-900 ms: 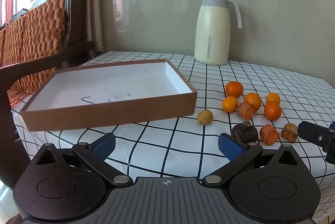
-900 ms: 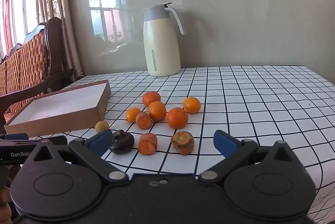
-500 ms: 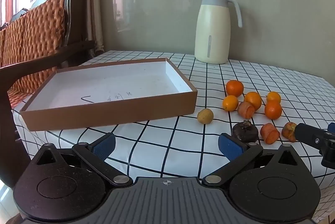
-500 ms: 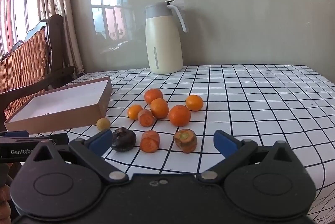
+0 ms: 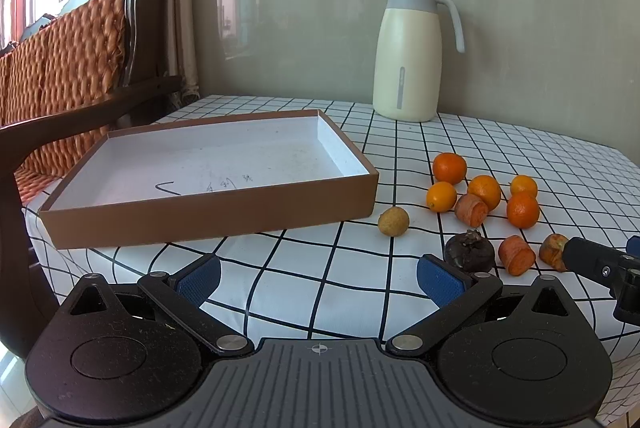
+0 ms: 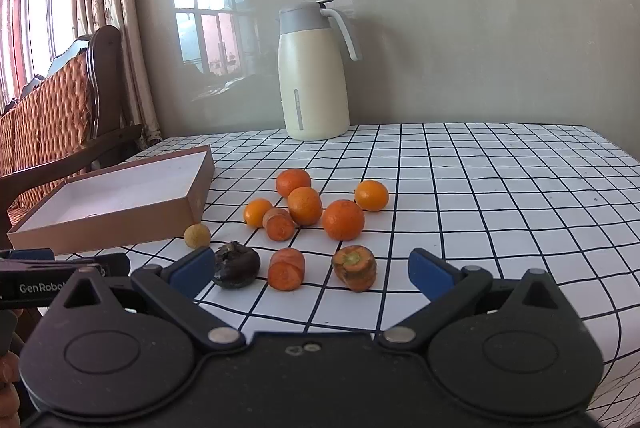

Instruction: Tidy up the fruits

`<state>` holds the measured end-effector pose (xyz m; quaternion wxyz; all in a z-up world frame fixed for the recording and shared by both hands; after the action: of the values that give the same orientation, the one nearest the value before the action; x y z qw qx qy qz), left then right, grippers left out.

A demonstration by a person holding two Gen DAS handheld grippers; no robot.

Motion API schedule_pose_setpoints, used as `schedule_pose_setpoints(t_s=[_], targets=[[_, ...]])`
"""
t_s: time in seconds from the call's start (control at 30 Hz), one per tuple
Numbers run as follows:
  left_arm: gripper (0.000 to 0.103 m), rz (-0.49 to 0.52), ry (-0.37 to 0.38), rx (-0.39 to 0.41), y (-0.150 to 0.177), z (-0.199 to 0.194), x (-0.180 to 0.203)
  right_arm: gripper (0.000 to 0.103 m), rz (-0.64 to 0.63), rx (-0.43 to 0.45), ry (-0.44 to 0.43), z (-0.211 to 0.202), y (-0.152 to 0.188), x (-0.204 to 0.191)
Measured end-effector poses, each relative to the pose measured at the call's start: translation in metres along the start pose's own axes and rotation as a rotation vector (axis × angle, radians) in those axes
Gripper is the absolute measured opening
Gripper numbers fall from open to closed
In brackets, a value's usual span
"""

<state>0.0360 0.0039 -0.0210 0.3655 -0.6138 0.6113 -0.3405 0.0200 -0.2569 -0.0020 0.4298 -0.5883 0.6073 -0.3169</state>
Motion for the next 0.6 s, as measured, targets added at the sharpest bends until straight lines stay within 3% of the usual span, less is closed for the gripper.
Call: schedule_pose_setpoints(t_s=[0.6], targets=[[0.103,-0.011,-0.004,0.007,-0.0009,-0.0012,-0.0019,0.097,0.007,0.007,0.001,-0.0002,-0.0017,0.0002]])
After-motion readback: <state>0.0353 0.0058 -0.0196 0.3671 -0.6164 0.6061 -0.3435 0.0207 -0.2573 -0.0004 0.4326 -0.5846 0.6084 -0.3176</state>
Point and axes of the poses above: each gripper's, at about its wrist camera, not at the fingertips, and z roughly the way its jaws point, x to its right, y to its underside, the point moved 4 cm from there along z, roughly the way its jaws point, and after that the axes turned 2 degrees about -y, right-handed, at the moved point
